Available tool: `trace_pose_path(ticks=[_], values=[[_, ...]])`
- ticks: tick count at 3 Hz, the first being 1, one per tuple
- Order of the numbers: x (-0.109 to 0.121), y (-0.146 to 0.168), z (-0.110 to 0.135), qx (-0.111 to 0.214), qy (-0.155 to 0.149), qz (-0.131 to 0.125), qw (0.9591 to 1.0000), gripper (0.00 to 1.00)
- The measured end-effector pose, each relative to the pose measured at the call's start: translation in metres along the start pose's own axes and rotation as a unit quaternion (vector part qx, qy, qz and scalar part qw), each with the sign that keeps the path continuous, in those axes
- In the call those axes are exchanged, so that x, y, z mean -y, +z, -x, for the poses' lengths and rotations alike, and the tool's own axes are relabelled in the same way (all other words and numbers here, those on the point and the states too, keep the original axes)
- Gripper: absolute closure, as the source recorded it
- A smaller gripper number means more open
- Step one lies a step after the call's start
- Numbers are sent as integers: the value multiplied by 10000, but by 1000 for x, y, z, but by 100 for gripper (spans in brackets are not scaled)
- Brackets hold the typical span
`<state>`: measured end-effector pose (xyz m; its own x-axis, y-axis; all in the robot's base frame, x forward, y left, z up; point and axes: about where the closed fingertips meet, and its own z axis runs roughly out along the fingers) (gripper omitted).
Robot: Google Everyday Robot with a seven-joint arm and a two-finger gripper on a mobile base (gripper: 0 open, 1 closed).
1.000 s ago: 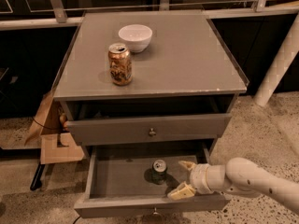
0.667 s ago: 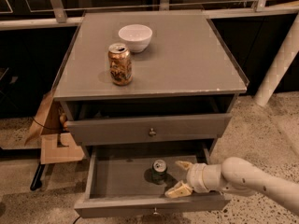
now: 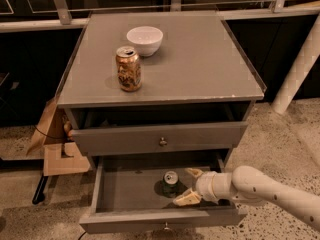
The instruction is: Pick green can from middle drawer and place on counter
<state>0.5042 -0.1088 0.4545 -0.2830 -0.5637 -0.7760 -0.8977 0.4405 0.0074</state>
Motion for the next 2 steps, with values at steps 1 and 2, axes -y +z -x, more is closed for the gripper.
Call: trace_pose_path(ticks=[1,2], values=[[11,8,4,178,-9,-71,9998,23],[15,22,0,221,30,-8,9998,23]])
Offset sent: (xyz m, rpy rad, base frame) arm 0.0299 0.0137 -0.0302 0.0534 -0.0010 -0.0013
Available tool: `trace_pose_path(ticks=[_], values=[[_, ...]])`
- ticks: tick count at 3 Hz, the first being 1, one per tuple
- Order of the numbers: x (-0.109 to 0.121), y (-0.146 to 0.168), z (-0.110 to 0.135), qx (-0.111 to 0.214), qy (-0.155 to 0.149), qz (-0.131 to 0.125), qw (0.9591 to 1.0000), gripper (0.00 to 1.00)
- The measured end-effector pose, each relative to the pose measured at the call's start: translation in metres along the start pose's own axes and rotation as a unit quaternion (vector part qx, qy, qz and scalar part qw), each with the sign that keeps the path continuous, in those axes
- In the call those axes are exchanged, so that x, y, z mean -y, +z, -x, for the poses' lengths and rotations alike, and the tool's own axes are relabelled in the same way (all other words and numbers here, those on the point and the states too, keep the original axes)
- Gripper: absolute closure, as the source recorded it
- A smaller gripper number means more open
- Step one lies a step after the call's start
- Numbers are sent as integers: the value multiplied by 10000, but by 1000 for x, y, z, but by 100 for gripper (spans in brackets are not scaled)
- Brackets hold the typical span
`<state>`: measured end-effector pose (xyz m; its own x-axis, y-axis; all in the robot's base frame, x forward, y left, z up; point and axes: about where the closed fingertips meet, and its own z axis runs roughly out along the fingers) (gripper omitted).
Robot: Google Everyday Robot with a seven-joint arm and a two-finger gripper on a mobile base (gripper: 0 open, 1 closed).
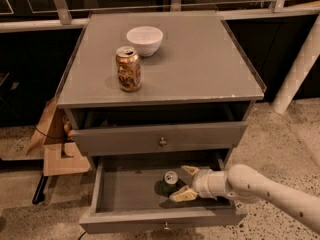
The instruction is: Pick green can from middle drawer and place on counter
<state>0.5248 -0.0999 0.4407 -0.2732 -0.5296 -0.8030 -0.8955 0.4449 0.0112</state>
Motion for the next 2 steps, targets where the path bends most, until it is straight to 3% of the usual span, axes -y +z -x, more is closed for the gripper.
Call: trace_pose_path(ticks=[2], values=[[-18,37,-11,-121,-12,449,9989,23]])
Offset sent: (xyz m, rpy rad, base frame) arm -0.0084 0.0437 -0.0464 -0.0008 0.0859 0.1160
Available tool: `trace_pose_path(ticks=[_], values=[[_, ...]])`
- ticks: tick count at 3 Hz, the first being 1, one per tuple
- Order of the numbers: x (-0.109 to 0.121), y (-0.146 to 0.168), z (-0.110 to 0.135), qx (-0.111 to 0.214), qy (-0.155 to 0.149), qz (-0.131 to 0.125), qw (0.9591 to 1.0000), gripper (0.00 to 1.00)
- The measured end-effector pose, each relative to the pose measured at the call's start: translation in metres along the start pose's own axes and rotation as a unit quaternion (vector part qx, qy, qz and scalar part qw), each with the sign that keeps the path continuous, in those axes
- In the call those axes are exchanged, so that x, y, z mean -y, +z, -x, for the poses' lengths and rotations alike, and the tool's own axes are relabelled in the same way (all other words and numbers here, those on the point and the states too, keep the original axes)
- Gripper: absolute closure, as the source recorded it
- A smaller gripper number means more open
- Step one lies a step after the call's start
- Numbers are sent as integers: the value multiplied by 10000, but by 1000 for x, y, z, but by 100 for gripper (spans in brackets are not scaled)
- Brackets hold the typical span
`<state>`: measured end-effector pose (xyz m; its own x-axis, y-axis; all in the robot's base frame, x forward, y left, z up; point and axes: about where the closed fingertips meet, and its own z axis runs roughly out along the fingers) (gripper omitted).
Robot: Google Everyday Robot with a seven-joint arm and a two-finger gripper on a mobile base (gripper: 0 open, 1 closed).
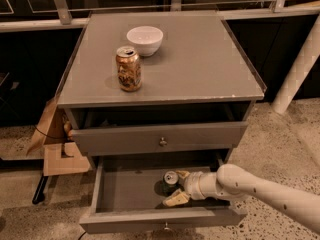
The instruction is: Pick green can from middle drawer and place on counter
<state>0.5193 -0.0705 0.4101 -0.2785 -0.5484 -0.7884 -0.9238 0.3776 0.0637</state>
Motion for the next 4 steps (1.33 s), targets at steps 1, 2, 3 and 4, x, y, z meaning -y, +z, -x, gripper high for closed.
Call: trace_pose_path(ticks=[1,2,3,4], values=[[0,11,3,57,-66,98,9999,21],[4,18,9,202,-127,115,9996,21],[6,20,13,302,-176,89,9993,40],[6,20,13,312,-181,87,9993,63]])
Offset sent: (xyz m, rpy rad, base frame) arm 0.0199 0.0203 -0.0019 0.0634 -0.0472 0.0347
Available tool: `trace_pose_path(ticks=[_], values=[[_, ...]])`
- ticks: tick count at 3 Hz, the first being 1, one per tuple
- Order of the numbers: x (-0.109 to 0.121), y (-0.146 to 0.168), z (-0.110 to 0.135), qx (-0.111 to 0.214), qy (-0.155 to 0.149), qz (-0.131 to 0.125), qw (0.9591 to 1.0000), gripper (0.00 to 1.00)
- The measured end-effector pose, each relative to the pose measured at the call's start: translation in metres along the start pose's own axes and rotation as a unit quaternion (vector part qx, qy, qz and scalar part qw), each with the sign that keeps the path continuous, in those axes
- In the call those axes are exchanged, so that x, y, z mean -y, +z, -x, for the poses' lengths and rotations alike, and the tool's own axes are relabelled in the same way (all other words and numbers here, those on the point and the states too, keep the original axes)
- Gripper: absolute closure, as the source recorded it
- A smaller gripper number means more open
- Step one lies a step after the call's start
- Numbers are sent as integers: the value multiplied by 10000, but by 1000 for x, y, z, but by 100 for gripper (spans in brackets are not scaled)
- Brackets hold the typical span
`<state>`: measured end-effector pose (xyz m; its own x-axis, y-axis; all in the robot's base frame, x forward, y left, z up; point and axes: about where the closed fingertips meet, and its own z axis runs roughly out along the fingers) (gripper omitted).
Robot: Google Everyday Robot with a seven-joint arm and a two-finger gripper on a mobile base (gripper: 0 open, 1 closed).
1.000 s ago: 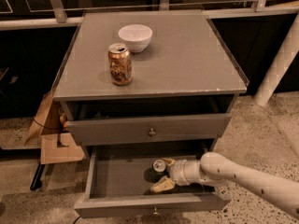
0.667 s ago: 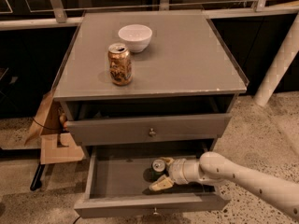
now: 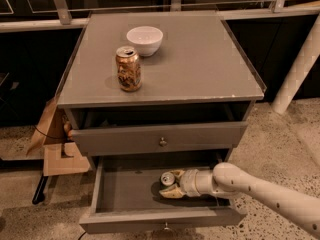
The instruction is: Pick green can from middle drawer and place on counter
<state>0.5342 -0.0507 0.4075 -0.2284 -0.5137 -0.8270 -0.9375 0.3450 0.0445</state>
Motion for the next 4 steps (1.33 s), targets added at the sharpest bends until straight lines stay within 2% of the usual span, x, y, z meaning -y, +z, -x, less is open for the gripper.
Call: trace_pose_path(ticks=[1,2,3,4], values=[[0,0,0,0,0,0,10000,86],[-7,-16,12,-65,-67,-18,10000,100],[-18,-49,36,-112,-34,-69,9999,100],[-29,-94,68,-142,69,-227,9996,100]])
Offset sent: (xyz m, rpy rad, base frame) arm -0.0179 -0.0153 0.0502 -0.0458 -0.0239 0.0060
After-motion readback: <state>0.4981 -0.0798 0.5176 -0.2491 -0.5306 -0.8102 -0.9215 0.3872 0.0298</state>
